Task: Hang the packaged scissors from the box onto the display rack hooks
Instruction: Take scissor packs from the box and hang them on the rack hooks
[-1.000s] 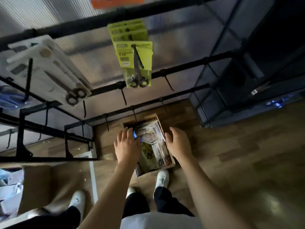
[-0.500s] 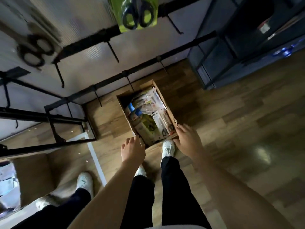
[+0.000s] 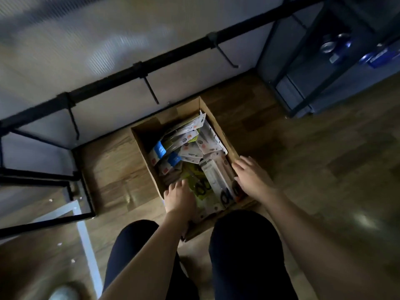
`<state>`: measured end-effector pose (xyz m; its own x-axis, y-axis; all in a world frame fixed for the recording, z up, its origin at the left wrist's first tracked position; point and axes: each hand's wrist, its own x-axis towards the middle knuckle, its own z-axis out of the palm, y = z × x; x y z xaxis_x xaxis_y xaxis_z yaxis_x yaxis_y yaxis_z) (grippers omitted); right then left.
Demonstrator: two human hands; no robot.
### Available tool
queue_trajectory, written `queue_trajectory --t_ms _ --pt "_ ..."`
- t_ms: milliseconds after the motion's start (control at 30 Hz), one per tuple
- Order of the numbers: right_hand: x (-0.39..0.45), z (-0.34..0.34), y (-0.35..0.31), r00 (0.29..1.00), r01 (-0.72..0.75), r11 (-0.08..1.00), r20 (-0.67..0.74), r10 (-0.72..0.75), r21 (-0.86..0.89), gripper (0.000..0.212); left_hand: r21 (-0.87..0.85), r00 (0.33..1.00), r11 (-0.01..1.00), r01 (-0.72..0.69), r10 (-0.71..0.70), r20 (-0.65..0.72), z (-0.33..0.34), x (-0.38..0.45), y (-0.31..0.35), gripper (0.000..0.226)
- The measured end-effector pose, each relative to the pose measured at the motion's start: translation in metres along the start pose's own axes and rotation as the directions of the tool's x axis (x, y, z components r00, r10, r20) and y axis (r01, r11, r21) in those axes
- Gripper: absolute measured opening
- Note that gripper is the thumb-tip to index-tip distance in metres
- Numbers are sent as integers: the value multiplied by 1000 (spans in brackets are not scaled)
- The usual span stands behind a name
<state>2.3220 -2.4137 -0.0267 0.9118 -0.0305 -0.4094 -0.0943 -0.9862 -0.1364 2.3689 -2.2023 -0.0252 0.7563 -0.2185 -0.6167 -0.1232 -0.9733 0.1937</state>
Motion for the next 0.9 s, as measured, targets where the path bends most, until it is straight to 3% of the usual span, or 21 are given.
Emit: queue_trajectory --t_ms 167,433,633,900 --pt "35 63 21 987 56 998 -150 -60 -35 51 -22 999 999 -36 35 -22 54 64 6 33" --pt "54 91 39 918 94 970 -357 -172 -225 54 -87 998 996 -26 20 -64 97 116 29 41" --pt "65 98 37 906 72 963 -387 -172 -259 52 -114 993 993 16 -29 -115 102 139 32 51" --pt "85 98 29 907 -12 908 -386 -166 -419 41 -70 957 993 -94 71 -280 114 144 29 52"
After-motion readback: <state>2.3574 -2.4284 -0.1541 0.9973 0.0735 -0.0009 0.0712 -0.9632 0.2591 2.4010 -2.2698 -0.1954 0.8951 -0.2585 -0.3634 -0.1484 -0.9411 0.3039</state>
